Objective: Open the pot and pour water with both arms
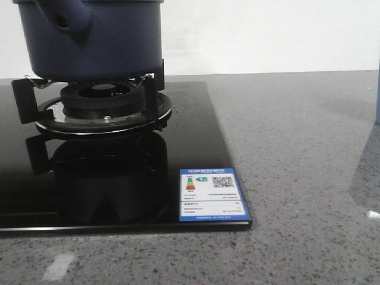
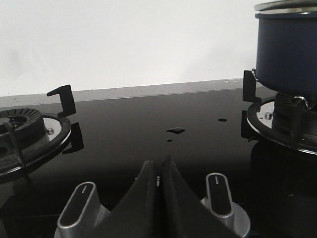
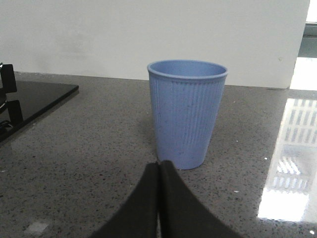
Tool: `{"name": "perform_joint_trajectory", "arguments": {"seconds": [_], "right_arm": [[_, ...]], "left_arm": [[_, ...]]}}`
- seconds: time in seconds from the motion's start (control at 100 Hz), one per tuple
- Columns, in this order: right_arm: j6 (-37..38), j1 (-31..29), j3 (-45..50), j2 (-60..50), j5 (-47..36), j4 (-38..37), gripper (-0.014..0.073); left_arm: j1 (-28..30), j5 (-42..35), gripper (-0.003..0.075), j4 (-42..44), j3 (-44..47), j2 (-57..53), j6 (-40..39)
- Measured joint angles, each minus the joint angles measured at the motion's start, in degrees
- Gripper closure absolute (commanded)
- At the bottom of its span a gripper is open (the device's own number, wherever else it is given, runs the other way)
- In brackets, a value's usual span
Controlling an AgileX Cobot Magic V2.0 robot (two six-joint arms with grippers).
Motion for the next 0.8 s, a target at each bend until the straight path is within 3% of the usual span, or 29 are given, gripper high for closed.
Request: {"name": "perform_joint_trajectory", "arguments": {"seconds": [0.8], "right_arm": [[0.0,0.0,0.0,0.0,-0.1,0.0,0.0669]], "left_arm": [[0.0,0.0,0.0740,-0.8,0.0,0.0,0.0]]}}
